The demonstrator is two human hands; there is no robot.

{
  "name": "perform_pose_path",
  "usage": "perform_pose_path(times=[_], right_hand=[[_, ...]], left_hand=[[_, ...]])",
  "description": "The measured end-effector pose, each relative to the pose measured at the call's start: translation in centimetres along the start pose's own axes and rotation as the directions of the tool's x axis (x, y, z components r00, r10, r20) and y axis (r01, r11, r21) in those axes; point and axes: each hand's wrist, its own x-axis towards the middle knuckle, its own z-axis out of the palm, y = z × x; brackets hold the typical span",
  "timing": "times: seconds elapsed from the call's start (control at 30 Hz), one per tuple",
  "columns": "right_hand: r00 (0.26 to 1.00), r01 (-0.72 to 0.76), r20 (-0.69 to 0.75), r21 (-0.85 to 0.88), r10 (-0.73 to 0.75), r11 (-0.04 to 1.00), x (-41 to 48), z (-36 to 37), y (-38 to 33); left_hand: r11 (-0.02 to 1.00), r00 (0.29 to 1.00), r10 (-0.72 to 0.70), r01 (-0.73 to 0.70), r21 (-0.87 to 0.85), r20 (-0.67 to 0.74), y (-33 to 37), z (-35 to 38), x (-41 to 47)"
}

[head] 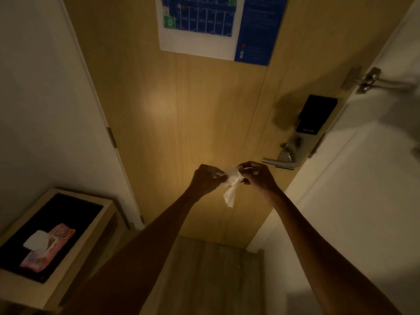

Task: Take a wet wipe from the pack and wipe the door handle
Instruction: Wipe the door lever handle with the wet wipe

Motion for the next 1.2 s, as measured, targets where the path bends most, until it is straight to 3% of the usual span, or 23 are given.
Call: perform_pose_path(times=[0.23,0.4,0.5,0.6,0.7,0.83,1.0,1.1,1.2], right_hand=[[0.959,-0.011,-0.283,-0.132,-0.027,0.991,0.9,-7.3,5.6],[0.832,0.046,-0.497,-0.385,-0.248,0.922,2.1,-11.2,5.1],[0.760,0.067,-0.535,-0.500,-0.369,0.863,3.6,-12.2,4.7],[0.755,0.099,-0.489,-0.574,-0.438,0.813,5.0,-11.8,4.9],[0.835,0.137,-0.342,-0.630,-0.431,0.765,6.2,-10.5,5.8],[0.904,0.171,-0.137,-0.753,-0.405,0.636,7.1,-9.7,7.0],[0.966,0.156,-0.017,-0.758,-0.259,0.633,8.4,-9.5,6.4],[0.965,0.211,0.033,-0.684,-0.259,0.699,8.6,-9.1,6.0],[0.957,0.232,0.050,-0.719,-0.285,0.655,8.2,-10.9,6.9]], left_hand=[[1.000,0.995,0.018,-0.017,-0.008,0.099,2.7,7.3,2.7],[0.999,0.998,0.011,-0.013,0.035,0.066,4.3,10.0,4.6],[0.998,1.000,0.014,-0.014,0.066,-0.003,5.2,11.3,5.8],[0.988,0.997,0.067,-0.060,0.144,-0.043,5.9,12.5,6.2],[0.980,0.990,0.108,-0.091,0.179,-0.090,6.4,13.5,6.6],[0.994,0.991,0.051,-0.038,0.106,-0.123,6.9,14.0,6.9],[0.992,0.984,0.107,-0.094,0.089,-0.145,6.7,14.2,6.6],[0.988,0.980,0.130,-0.116,0.102,-0.150,6.7,14.2,6.6],[0.988,0.975,0.135,-0.119,0.098,-0.176,6.7,14.4,6.8]])
